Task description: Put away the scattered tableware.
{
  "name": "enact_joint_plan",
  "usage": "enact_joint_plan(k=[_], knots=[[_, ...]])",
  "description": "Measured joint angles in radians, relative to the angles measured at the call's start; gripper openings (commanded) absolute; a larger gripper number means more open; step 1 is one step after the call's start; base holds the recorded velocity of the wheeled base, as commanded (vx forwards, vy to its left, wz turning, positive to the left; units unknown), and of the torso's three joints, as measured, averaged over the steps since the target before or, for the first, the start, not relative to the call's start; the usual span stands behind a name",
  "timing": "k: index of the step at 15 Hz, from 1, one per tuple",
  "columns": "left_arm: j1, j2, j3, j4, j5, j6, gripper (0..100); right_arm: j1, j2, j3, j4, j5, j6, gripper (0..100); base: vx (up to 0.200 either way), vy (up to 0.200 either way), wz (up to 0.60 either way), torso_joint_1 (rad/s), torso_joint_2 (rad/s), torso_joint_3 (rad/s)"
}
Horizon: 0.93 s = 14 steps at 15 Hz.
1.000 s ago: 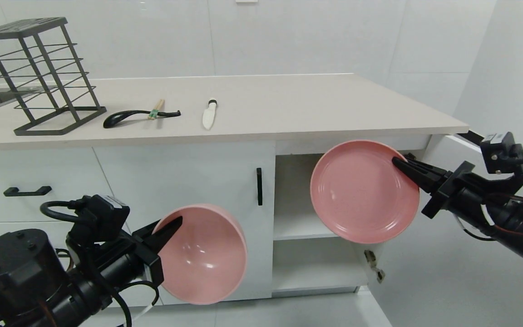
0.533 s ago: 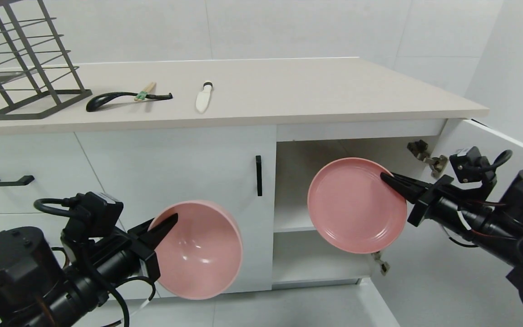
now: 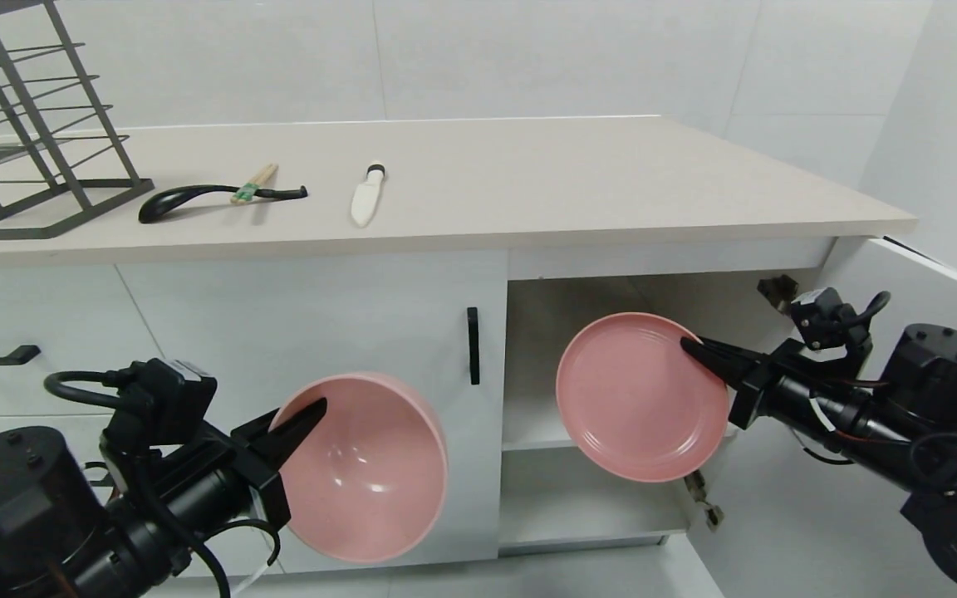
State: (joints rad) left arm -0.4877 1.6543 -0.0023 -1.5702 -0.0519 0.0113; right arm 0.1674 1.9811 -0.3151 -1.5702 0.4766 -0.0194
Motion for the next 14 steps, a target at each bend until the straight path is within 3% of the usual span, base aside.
enact_joint_plan(k=[14], knots=[[-0.023, 0.004, -0.029, 0.0, -0.002, 0.006, 0, 0.031, 0.158, 0.1, 0.0, 0.0, 0.0, 0, 0.0, 0.0, 0.0, 0.0, 0.0, 0.0]])
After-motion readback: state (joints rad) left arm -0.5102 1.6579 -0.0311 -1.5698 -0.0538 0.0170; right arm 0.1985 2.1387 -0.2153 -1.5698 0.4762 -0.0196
